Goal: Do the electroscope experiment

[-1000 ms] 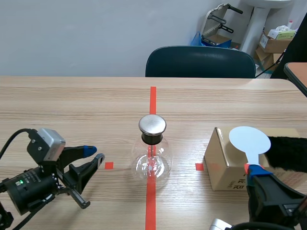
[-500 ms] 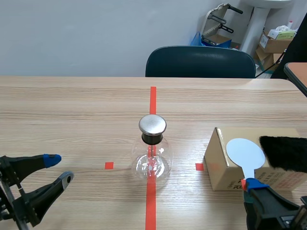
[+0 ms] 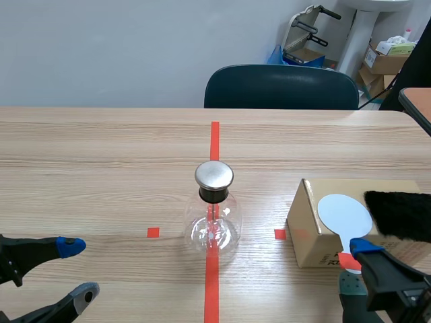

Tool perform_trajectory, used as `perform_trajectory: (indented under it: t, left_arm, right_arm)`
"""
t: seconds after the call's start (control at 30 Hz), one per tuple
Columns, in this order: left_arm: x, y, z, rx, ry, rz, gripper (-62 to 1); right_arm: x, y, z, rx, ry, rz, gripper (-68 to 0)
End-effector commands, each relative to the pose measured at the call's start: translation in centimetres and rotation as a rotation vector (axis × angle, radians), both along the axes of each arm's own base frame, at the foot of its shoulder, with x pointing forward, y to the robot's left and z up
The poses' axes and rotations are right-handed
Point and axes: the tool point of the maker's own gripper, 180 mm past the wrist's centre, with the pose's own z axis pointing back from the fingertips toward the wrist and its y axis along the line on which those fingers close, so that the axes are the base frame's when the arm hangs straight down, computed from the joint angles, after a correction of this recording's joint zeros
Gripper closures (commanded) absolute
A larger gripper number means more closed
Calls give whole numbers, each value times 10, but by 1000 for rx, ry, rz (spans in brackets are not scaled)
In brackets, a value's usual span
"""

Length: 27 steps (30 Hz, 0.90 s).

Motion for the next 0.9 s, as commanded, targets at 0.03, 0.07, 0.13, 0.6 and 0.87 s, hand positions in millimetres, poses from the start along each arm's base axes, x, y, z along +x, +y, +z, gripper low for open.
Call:
perform_trajectory:
  t: [0.03,0.07,0.13,0.6,0.87]
  left_arm:
    - [-1,-7,15,-40,-32,-47,-437]
    - [-2,-9,16,-50,-27,-55,-437]
    - [-5,-13,18,-60,-20,-79,-437]
    - [-13,-29,9,-58,8,-98,-437]
    - [-13,-29,9,-60,7,-98,-437]
  right_arm:
    - [8,-1,18,16,-83,0,-479]
    - [8,-1,18,16,-83,0,-506]
    - [8,-1,18,16,-83,0,-556]
    - [8,0,17,16,-83,1,-679]
    - [8,0,17,16,-83,1,-679]
